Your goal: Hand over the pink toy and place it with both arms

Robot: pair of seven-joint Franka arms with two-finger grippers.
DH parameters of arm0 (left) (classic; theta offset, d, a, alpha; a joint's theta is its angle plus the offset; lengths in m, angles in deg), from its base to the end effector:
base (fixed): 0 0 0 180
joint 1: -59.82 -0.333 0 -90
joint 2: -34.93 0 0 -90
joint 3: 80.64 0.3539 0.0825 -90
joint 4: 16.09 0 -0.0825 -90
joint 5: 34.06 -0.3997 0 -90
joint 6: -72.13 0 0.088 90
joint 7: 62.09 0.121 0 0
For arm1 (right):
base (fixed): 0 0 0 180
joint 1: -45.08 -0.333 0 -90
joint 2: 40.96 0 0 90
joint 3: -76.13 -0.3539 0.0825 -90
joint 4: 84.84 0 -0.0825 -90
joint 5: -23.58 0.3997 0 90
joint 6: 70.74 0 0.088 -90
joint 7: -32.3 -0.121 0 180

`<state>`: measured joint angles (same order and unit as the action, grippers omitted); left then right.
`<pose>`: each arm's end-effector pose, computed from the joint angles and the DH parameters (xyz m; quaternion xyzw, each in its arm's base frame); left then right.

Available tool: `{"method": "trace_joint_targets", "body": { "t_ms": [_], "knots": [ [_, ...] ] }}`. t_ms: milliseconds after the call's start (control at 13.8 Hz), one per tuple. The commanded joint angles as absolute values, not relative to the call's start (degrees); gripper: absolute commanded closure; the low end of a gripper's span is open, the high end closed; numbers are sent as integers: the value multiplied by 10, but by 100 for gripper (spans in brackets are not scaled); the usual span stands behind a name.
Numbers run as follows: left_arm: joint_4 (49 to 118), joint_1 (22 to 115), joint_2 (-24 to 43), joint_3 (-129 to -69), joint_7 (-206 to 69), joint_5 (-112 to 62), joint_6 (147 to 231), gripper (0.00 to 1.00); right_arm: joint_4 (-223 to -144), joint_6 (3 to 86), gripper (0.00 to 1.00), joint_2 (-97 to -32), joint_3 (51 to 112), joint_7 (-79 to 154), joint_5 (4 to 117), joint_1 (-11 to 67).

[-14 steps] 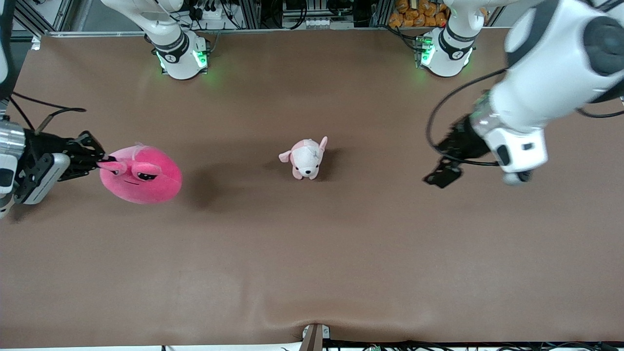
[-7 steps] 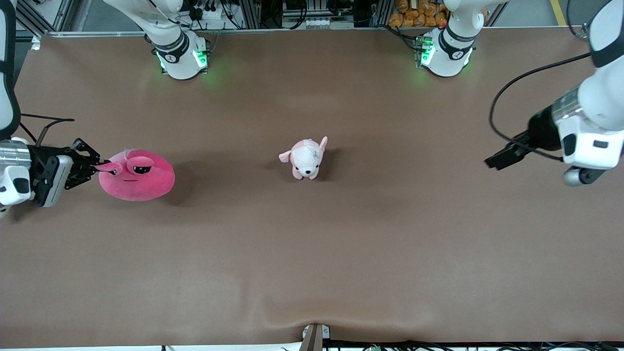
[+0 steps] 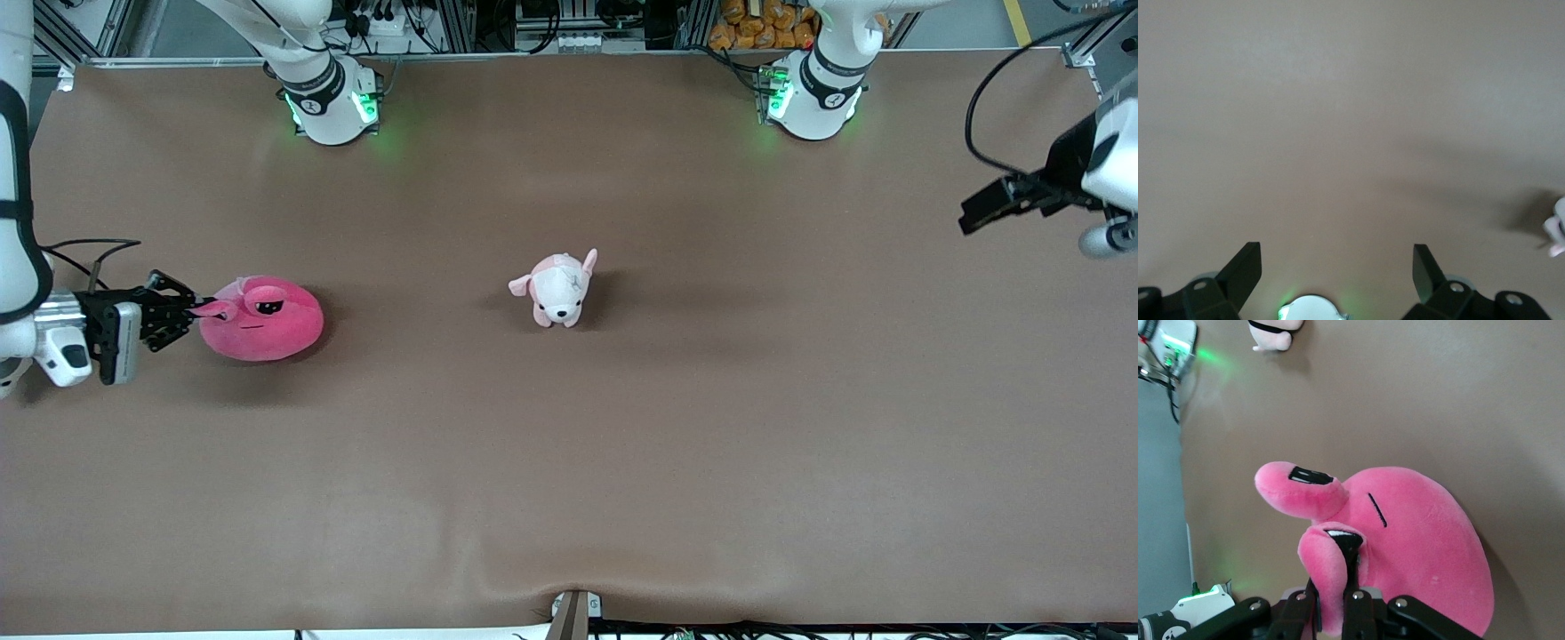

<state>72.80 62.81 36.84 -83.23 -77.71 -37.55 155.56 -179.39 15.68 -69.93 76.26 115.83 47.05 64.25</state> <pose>0.5439 -0.0457 0.6669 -0.9950 -0.0900 0.0247 0.0363 0.6069 -0.1591 0.3098 -0.8142 -0.4490 0.0411 0.3657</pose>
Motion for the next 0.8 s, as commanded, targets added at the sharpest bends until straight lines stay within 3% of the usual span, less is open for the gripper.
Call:
{"method": "trace_joint_targets", "body": {
  "t_ms": [0, 73, 145, 726],
  "knots": [
    [803, 654, 433, -809, -751, -378, 1584, 0, -1803, 156, 100, -722, 750, 1206, 495, 678],
    [802, 652, 434, -810, -736, -377, 1584, 0, -1803, 156, 45, -724, 751, 1207, 495, 679],
    [796, 648, 430, -810, -722, -377, 1585, 0, -1803, 156, 0, -724, 751, 1207, 495, 680],
    [766, 639, 413, -813, -709, -379, 1591, 0, -1731, 113, 0, -709, 752, 1198, 485, 685]
  ]
}}
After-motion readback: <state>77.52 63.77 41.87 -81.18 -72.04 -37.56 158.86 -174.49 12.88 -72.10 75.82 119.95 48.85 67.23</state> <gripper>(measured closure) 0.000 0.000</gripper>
